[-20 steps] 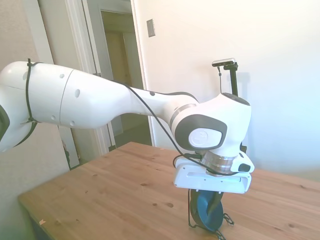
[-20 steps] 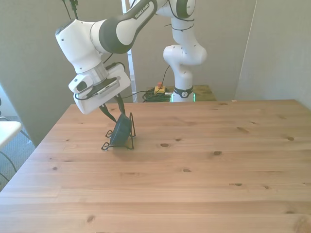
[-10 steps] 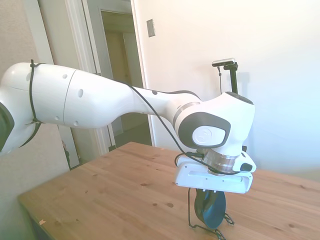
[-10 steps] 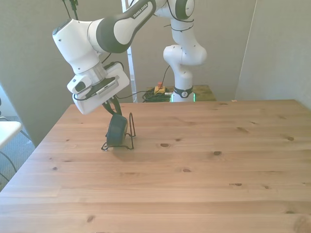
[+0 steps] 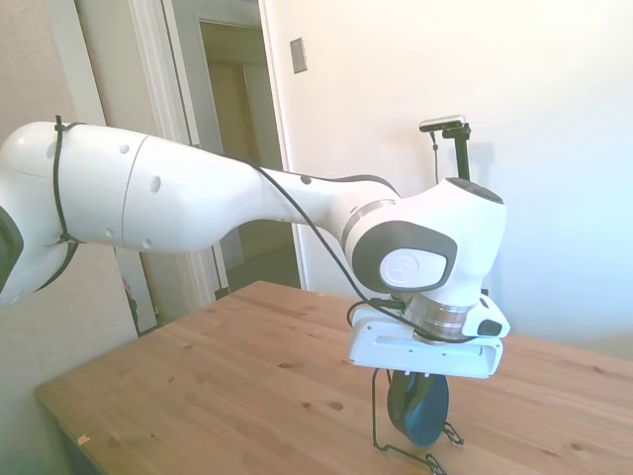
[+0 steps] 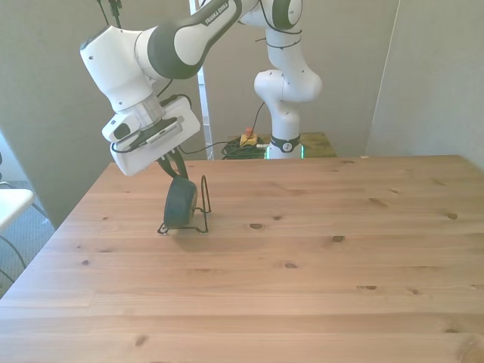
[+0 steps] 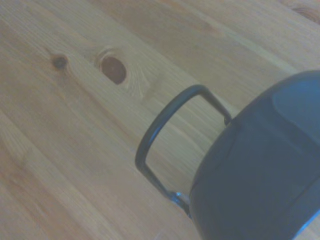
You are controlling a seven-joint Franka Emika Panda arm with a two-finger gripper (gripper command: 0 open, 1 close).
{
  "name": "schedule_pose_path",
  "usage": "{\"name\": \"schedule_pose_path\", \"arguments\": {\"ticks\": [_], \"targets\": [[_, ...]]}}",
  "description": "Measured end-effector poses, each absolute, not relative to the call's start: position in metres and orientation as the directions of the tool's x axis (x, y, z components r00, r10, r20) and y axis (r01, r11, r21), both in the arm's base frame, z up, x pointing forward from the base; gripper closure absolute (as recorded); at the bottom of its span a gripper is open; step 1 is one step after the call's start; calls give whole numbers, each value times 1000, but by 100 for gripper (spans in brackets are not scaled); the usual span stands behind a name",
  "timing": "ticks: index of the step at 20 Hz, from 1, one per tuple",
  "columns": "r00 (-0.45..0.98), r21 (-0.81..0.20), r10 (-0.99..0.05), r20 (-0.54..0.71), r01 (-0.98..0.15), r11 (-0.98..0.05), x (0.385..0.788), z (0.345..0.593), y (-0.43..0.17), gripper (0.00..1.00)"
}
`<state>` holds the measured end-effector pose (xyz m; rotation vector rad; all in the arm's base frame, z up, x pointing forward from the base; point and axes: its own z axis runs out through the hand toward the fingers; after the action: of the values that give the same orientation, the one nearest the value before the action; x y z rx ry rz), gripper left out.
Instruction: Unload the bowl
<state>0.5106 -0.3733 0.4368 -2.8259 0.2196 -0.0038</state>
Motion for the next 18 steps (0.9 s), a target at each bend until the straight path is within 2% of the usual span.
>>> {"name": "schedule_pose_path", "arguments": {"ticks": [9, 15, 18], "targets": [[962, -337, -246, 121, -193, -921, 505, 482, -379, 100], [922, -361, -316, 225, -223, -906, 468, 577, -364, 100], [916, -359, -319, 244, -221, -907, 451, 596, -344, 100]]}}
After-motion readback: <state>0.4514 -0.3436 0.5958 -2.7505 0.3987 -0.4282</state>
